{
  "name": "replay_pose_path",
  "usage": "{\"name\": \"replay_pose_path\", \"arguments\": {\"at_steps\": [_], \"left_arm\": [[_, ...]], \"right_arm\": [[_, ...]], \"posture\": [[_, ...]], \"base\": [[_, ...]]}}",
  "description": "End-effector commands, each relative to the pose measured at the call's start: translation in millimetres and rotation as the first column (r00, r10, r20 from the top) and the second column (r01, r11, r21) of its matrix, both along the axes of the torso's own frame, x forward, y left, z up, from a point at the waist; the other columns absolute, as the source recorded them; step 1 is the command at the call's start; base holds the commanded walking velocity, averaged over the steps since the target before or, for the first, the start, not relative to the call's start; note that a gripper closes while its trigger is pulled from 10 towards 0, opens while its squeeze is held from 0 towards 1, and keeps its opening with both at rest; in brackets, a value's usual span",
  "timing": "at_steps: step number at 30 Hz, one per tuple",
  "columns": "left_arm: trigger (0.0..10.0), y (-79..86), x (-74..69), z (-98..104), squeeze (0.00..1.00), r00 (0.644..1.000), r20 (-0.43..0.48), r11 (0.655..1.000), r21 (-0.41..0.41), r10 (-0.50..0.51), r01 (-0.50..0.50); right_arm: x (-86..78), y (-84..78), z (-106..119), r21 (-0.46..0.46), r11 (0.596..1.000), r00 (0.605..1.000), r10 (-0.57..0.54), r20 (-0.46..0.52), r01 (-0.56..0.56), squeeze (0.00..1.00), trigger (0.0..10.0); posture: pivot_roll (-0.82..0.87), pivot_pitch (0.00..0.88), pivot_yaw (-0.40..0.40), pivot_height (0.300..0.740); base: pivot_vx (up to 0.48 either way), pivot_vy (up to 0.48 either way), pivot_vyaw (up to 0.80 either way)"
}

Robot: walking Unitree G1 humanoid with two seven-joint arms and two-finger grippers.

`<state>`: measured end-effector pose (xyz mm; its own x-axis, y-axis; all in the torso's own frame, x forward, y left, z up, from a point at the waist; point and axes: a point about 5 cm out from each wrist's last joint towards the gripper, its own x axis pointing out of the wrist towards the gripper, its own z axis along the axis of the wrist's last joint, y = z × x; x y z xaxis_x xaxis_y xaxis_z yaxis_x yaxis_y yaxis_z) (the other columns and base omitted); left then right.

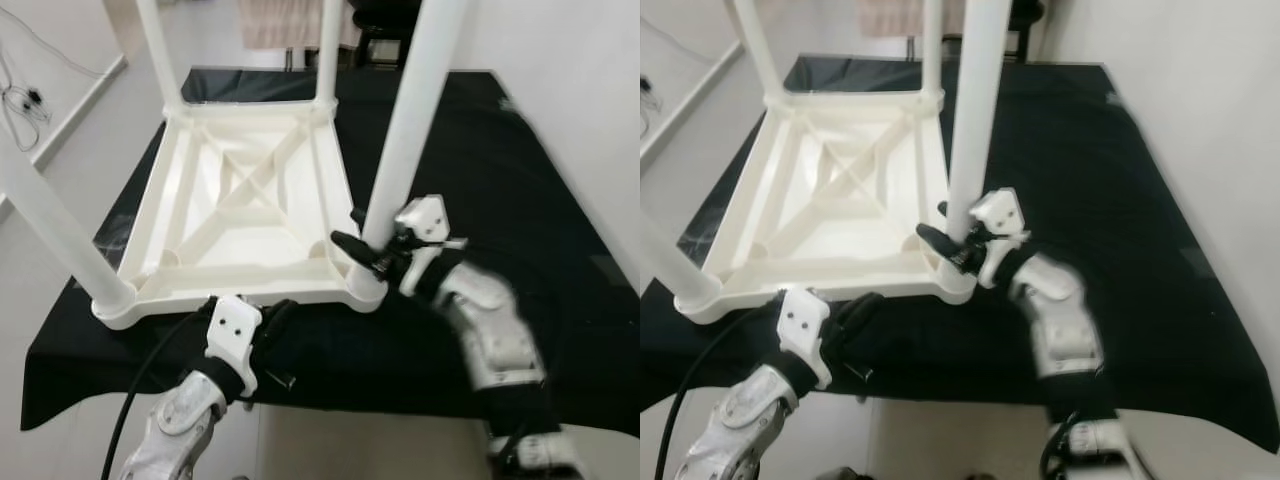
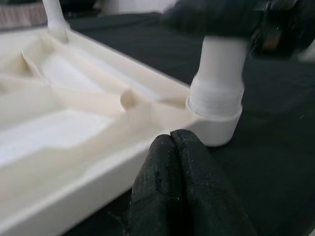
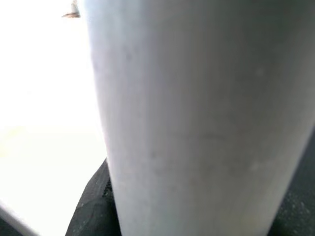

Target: Building children table

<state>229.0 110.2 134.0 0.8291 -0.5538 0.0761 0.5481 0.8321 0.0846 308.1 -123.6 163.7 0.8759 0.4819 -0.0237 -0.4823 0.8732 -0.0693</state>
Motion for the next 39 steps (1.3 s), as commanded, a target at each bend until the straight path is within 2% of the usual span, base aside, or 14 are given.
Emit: {"name": "replay_pose_path", "arguments": {"at_steps": [1, 4, 5, 9, 10, 14, 16, 17, 26, 27, 28, 30, 36, 39], "left_arm": [[10.0, 2.0, 0.9, -3, 0.0, 1.0, -0.019, 1.0, 0.001, -0.016, 0.016], [10.0, 0.7, 3.5, -4, 0.0, 0.998, -0.035, 0.999, -0.016, -0.049, 0.048], [10.0, 0.2, 4.0, -4, 0.0, 0.997, -0.041, 0.998, -0.024, -0.064, 0.063], [10.0, -0.3, 4.2, -4, 0.0, 0.996, -0.045, 0.997, -0.034, -0.074, 0.072], [10.0, -0.5, 4.3, -4, 0.0, 0.996, -0.046, 0.997, -0.036, -0.071, 0.069], [10.0, -1.1, 4.9, -4, 0.0, 0.996, -0.048, 0.997, -0.042, -0.069, 0.067], [10.0, -3.7, 5.8, -5, 0.0, 0.995, -0.054, 0.996, -0.055, -0.079, 0.076], [10.0, -4.7, 6.4, -5, 0.0, 0.995, -0.058, 0.995, -0.062, -0.087, 0.083], [10.0, -7.5, 7.3, -6, 0.0, 0.993, -0.061, 0.993, -0.077, -0.097, 0.092], [10.0, -7.6, 7.2, -6, 0.0, 0.994, -0.06, 0.993, -0.079, -0.095, 0.09], [10.0, -7.6, 7.2, -6, 0.0, 0.994, -0.06, 0.993, -0.079, -0.095, 0.09], [10.0, -8.0, 6.7, -6, 0.0, 0.994, -0.059, 0.993, -0.082, -0.093, 0.088], [10.0, -9.0, 5.6, -5, 0.0, 0.994, -0.06, 0.992, -0.09, -0.094, 0.088], [10.0, -8.8, 4.7, -4, 0.0, 0.994, -0.058, 0.992, -0.095, -0.092, 0.087]], "right_arm": [[-8.8, -6.3, -48, -0.095, 0.995, 0.968, -0.058, -0.244, 0.036, 0.0, 0.0], [1.2, -4.5, -45, -0.095, 0.995, 0.974, -0.022, -0.227, 0.0, 0.0, 0.0], [7.4, -3.6, -42, -0.098, 0.995, 0.976, -0.017, -0.218, -0.005, 0.0, 10.0], [14.4, 0.9, -31, -0.088, 0.996, 0.983, 0.01, -0.183, -0.027, 0.0, 10.0], [14.9, 3.2, -27, -0.072, 0.996, 0.985, 0.031, -0.172, -0.044, 1.0, 10.0], [18.1, 7.2, -19, -0.071, 0.993, 0.985, 0.084, -0.151, -0.096, 1.0, 10.0], [26.2, 19.9, 17, -0.072, 0.963, 0.965, 0.259, -0.041, -0.261, 1.0, 10.0], [31.3, 19.9, 28, -0.063, 0.941, 0.942, 0.335, -0.001, -0.334, 0.0, 10.0], [47.7, 9.0, 47, -0.079, 0.789, 0.791, 0.612, 0.006, -0.61, 0.0, 10.0], [50.0, 8.2, 49, -0.079, 0.778, 0.78, 0.626, 0.0, -0.624, 0.0, 5.7], [50.0, 8.2, 49, -0.079, 0.778, 0.78, 0.626, 0.0, -0.624, 0.0, 5.7], [55.2, 5.9, 53, -0.056, 0.773, 0.774, 0.633, -0.001, -0.632, 0.0, 0.0], [61.9, 0.0, 53, -0.035, 0.784, 0.784, 0.621, 0.003, -0.62, 0.0, 0.0], [61.2, -7.2, 46, -0.051, 0.828, 0.829, 0.559, 0.02, -0.558, 0.0, 0.0]], "posture": [[0.01, 0.142, 0.026, 0.74], [0.02, 0.14, 0.019, 0.74], [0.03, 0.139, 0.012, 0.74], [0.03, 0.139, 0.014, 0.74], [0.03, 0.139, 0.014, 0.74], [0.02, 0.137, 0.007, 0.74], [0.01, 0.133, 0.004, 0.74], [0.01, 0.126, 0.0, 0.74], [0.02, 0.119, -0.02, 0.74], [0.02, 0.119, -0.02, 0.74], [0.02, 0.119, -0.02, 0.74], [0.02, 0.121, -0.025, 0.74], [0.02, 0.131, -0.032, 0.74], [0.02, 0.145, -0.033, 0.74]], "base": [[0.0, 0.0, 0.0], [0.0, 0.0, 0.0], [0.0, 0.0, 0.0], [0.0, 0.0, 0.0], [0.0, 0.0, 0.0], [0.0, 0.0, 0.0], [0.0, 0.0, 0.0], [0.0, 0.0, 0.0], [0.0, 0.0, 0.0], [0.0, 0.0, 0.0], [0.0, 0.0, 0.0], [0.0, 0.0, 0.0], [0.0, 0.0, 0.0], [0.0, 0.0, 0.0]]}}
